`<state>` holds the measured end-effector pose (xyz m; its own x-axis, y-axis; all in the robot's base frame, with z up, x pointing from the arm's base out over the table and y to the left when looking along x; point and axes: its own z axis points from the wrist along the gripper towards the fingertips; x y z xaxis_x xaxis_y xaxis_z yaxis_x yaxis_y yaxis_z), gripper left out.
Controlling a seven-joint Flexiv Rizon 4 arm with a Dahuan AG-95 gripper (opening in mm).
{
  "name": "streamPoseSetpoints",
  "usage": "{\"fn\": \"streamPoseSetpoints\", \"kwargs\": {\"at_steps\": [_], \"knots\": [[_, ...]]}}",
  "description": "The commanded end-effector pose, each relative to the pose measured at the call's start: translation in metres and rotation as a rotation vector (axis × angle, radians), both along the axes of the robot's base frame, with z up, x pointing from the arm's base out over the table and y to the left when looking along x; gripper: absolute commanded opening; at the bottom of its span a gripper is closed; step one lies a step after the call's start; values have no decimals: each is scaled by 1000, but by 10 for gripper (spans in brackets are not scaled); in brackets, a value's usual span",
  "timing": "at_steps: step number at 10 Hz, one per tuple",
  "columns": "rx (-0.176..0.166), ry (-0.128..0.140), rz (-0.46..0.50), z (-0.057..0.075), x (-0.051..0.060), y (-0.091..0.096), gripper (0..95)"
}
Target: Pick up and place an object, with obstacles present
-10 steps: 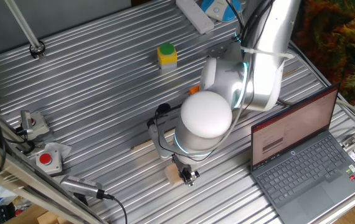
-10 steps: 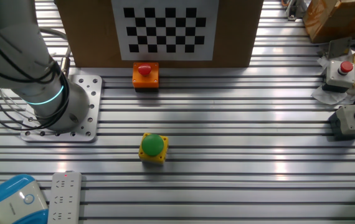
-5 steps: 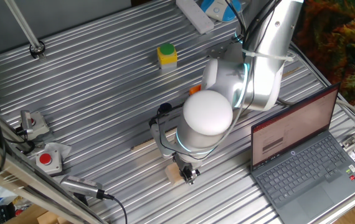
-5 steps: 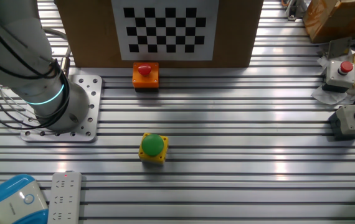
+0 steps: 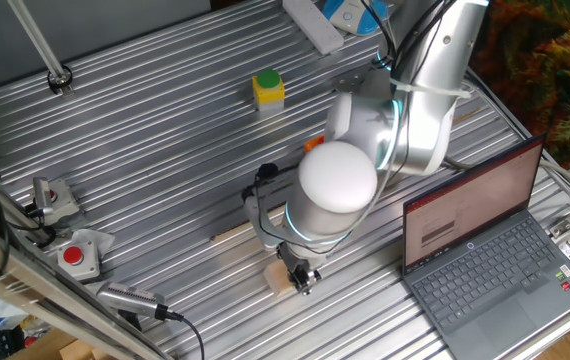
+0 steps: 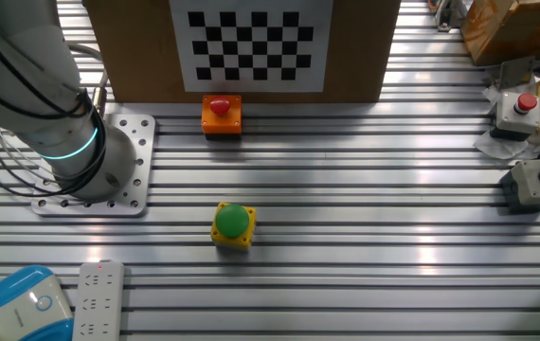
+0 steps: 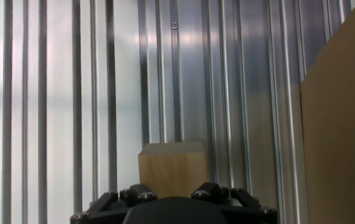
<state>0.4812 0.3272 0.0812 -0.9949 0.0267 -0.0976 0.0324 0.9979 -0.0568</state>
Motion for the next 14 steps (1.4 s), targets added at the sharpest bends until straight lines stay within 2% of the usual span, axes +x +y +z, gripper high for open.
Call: {"fn": "streamPoseSetpoints", "kwargs": {"at_steps": [1,3,4,8,9,12,14], "knots": [[-23,5,-34,1,0,0,0],[-34,21,-36,1,0,0,0],[-32,21,-31,1,0,0,190],[-30,27,-14,1,0,0,190],[-27,29,-15,1,0,0,380],[-29,38,8,1,0,0,380],[-30,34,16,1,0,0,380]]}}
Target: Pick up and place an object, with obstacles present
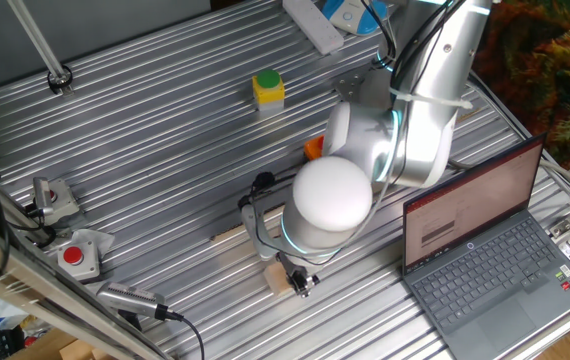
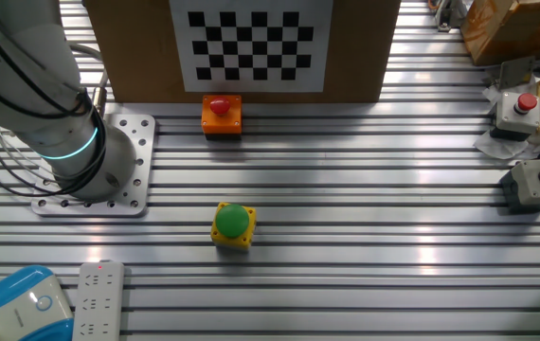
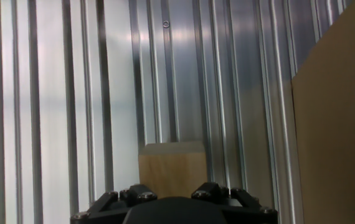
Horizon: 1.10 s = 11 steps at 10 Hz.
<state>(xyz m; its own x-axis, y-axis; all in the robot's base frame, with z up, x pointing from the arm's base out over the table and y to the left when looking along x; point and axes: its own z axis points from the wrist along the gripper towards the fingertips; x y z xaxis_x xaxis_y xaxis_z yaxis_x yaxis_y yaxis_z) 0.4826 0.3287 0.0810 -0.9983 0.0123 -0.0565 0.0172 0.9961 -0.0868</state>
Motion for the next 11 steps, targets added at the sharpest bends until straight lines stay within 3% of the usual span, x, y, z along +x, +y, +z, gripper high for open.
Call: {"fn": "streamPoseSetpoints", "kwargs": {"at_steps": [1,3,4,7,8,10,11], "knots": [[3,-7,6,1,-1,-2,380],[-2,-3,18,1,-1,-2,380],[-5,5,32,1,-1,-2,570],[-2,12,39,1,-1,-2,570],[12,4,12,1,-1,-2,190],[19,-3,11,1,-1,-2,190],[31,-19,-2,1,-1,-2,0]]}}
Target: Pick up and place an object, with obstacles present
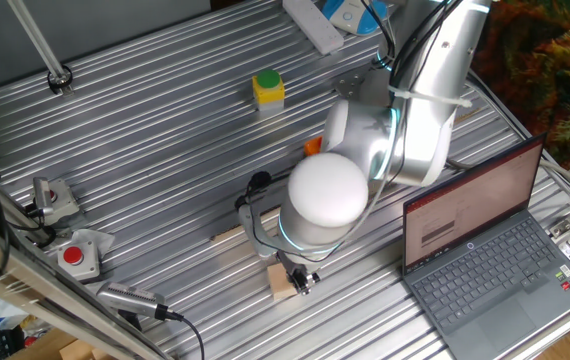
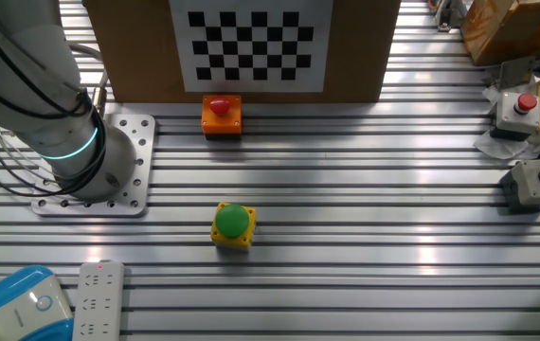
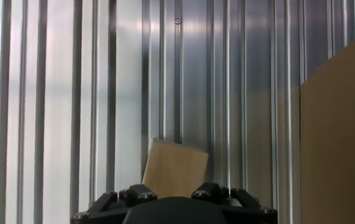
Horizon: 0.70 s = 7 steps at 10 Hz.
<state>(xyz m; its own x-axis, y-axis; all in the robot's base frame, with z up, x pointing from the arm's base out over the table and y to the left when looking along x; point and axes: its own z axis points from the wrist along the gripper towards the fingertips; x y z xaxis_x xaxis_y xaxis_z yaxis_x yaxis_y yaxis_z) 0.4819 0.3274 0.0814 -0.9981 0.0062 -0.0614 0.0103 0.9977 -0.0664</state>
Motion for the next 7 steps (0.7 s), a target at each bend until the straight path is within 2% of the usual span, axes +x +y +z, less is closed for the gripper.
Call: {"fn": "streamPoseSetpoints", "kwargs": {"at_steps": [1,7], "knots": [[20,-19,-25,0,-1,0,0],[-3,-8,-17,0,-1,0,0]]}}
